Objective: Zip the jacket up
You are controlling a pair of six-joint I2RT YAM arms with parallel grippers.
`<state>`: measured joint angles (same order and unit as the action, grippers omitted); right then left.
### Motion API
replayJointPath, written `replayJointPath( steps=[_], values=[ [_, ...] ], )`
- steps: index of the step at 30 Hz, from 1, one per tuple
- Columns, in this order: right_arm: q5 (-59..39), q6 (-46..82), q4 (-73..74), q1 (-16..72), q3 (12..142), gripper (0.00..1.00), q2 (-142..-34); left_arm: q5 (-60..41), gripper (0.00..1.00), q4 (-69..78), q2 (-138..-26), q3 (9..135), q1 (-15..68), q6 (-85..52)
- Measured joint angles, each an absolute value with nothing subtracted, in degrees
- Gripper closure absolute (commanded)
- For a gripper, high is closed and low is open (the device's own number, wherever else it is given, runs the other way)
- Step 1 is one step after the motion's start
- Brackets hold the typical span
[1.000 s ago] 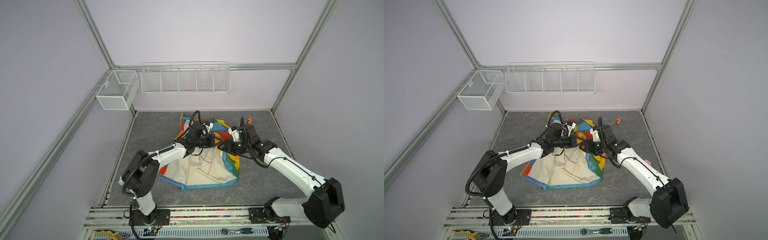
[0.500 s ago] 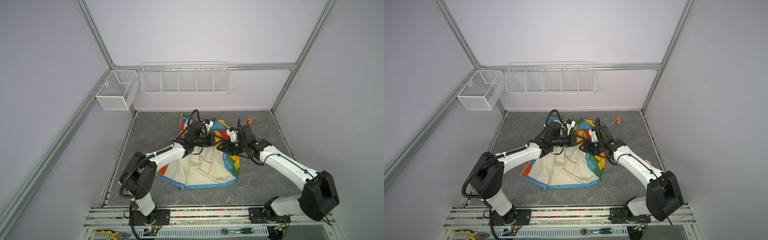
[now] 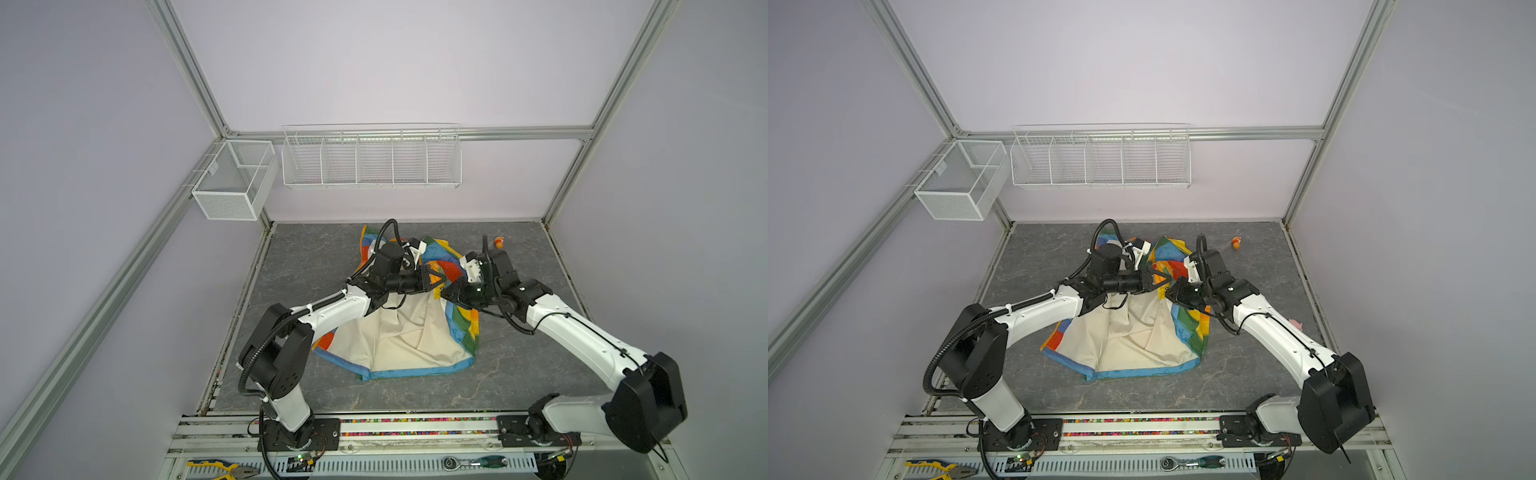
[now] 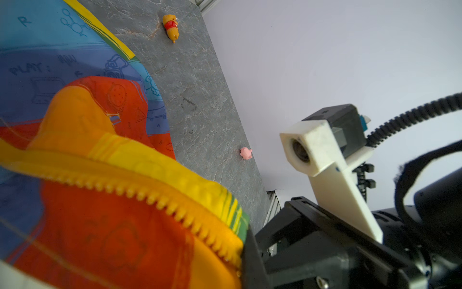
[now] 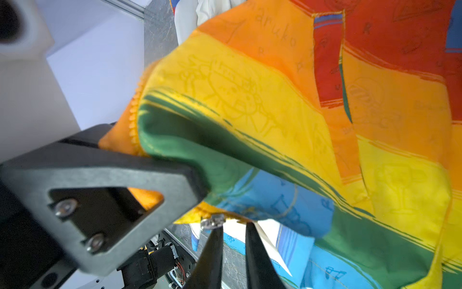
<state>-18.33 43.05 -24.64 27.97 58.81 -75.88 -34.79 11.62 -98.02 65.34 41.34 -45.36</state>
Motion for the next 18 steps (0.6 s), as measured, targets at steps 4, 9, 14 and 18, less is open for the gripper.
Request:
replayJointPath(
  steps=[4, 9, 14, 18],
  values=[
    [-18.02, 42.63, -25.50, 26.89, 58.81, 0.79, -75.00, -34.76, 1.00, 11.33, -97.82, 65.32, 41.34, -45.36],
    [-18.33, 41.89, -25.45, 27.20, 58.81, 0.70, -74.94, -34.76, 1.00, 11.20, -97.49, 65.32, 41.34, -45.32],
    [-19.00, 41.56, -25.17, 28.69, 58.81, 0.64, -74.43, -34.76, 1.00, 11.00, -97.43, 65.32, 41.34, -45.32],
    [-19.38, 41.56, -24.69, 28.99, 58.81, 0.64, -74.48, -34.79, 1.00, 10.85, -97.43, 65.32, 41.34, -45.32]
  ],
)
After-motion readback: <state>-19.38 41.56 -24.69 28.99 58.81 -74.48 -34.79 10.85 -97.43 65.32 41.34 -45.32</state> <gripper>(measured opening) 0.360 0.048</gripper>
